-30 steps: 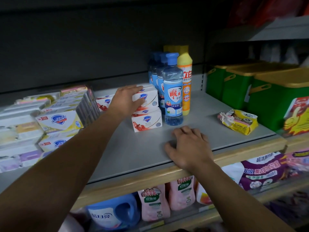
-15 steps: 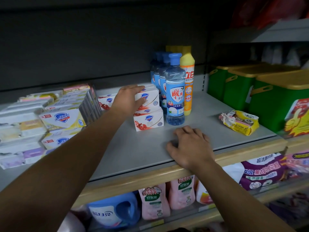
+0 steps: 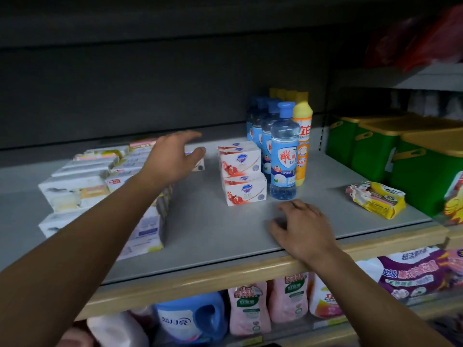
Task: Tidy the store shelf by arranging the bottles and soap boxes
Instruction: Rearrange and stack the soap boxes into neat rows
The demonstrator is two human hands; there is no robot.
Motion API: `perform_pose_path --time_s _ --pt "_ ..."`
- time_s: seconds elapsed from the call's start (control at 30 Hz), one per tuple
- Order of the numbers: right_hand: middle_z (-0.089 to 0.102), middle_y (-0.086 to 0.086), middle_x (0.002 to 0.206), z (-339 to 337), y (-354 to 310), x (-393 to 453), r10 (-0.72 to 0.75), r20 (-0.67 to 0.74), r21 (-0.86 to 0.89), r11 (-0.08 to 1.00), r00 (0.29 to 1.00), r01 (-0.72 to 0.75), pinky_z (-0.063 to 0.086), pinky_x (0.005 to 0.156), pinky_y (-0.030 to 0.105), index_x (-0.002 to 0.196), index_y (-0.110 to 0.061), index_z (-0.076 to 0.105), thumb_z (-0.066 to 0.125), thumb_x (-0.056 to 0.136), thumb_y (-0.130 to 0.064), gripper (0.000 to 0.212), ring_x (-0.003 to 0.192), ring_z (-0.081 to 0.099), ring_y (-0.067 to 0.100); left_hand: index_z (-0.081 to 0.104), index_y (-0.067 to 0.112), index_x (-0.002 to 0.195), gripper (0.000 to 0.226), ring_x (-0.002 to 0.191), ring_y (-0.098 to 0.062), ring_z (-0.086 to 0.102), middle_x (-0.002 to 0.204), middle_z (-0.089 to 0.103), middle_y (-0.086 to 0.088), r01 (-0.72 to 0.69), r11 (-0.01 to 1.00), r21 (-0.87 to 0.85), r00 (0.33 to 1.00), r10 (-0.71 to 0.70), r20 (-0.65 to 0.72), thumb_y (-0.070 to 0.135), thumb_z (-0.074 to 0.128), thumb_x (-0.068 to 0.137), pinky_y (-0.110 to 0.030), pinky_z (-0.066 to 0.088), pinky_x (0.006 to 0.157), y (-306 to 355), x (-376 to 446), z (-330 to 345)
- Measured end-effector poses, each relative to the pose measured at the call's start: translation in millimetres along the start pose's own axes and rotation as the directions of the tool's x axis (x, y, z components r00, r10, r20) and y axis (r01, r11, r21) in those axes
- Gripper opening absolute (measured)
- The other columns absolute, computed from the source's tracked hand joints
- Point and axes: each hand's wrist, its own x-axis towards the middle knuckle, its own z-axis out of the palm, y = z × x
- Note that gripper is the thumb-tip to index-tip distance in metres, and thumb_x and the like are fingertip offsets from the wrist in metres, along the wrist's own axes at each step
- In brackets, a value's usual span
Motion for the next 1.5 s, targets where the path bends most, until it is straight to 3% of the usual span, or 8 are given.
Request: perform_pose_path --time_s 0.2,0.37,0.47,0.57,1.1,1.2,1.33,1.5 --pt "0.058 0.0 0.132 5 -62 20 -0.128 -0.088 0.308 0.94 0.988 0.15 0.04 0.094 0.026 0.13 -0.024 0.058 0.062 0.088 -0.038 0.045 0.123 0.052 0.021 0.065 0.018 0.123 0.035 0.08 -0.029 0.071 0.107 0.073 -0.01 0.097 0.994 0.057 0.995 -0.098 0.016 0.031 0.062 0.091 -0.029 0.047 0.079 -61 -31 -44" --pt "0.056 0.001 0.134 21 -127 50 -0.291 -0.096 0.315 0.898 0.952 0.306 0.033 0.093 0.02 0.132 -0.022 0.056 0.062 0.089 -0.038 0.046 0.124 0.05 0.019 0.063 0.019 0.128 0.051 0.115 -0.025 0.06 0.127 0.065 -0.005 0.144 0.978 0.151 0.979 -0.162 0.12 0.052 0.056 0.09 -0.031 0.045 0.094 -118 -37 -49" --pt "0.054 0.001 0.137 32 -159 78 -0.332 -0.116 0.3 0.887 0.936 0.352 0.038 0.097 0.029 0.134 -0.024 0.053 0.061 0.091 -0.039 0.047 0.124 0.051 0.022 0.061 0.027 0.129 0.069 0.119 -0.02 0.057 0.13 0.063 0.004 0.112 0.966 0.235 0.982 -0.144 0.123 0.073 0.03 0.088 -0.034 0.048 0.093 -134 -45 -41" --pt "0.05 0.0 0.141 42 -184 118 -0.291 -0.116 0.295 0.903 0.95 0.313 0.034 0.094 0.027 0.137 -0.025 0.05 0.058 0.093 -0.038 0.047 0.127 0.048 0.023 0.059 0.03 0.13 0.076 0.118 -0.021 0.057 0.127 0.064 0.004 0.051 0.94 0.337 0.994 -0.081 0.074 0.074 0.015 0.086 -0.036 0.047 0.092 -135 -52 -32" --pt "0.029 0.012 0.145 111 -202 269 -0.065 0.045 0.078 0.995 0.997 0.062 0.035 0.108 0.047 0.143 -0.018 0.041 0.062 0.093 -0.035 0.057 0.129 0.037 0.041 0.067 0.025 0.117 0.062 0.103 -0.021 0.064 0.109 0.072 0.002 -0.007 0.913 0.407 0.999 0.023 -0.036 0.064 0.025 0.092 -0.031 0.044 0.081 -142 -54 -21" --pt "0.028 0.014 0.139 113 -200 264 -0.042 -0.029 -0.053 0.998 0.999 0.041 0.039 0.102 0.049 0.137 -0.014 0.045 0.068 0.088 -0.038 0.059 0.124 0.037 0.04 0.066 0.025 0.118 0.063 0.104 -0.021 0.064 0.11 0.071 0.002 -0.008 0.912 0.41 0.999 0.021 -0.028 0.065 0.025 0.092 -0.032 0.044 0.083 -142 -54 -21" --pt "0.042 0.014 0.134 103 -203 251 -0.022 -0.02 -0.002 1.0 1.0 0.022 0.039 0.077 0.035 0.131 -0.01 0.046 0.068 0.088 -0.038 0.055 0.113 0.052 0.034 0.065 0.026 0.12 0.063 0.106 -0.021 0.063 0.112 0.071 0.003 -0.005 0.909 0.416 1.0 0.013 -0.018 0.065 0.023 0.092 -0.033 0.044 0.085 -140 -54 -21" --pt "0.062 0.014 0.119 70 -208 216 -0.071 -0.127 -0.058 0.996 0.989 0.064 0.039 0.071 0.034 0.115 -0.012 0.053 0.064 0.089 -0.038 0.039 0.108 0.061 0.036 0.061 0.028 0.124 0.067 0.111 -0.02 0.061 0.117 0.068 0.004 0.0 0.908 0.419 1.0 0.001 -0.002 0.067 0.017 0.091 -0.035 0.044 0.09 -139 -54 -22"
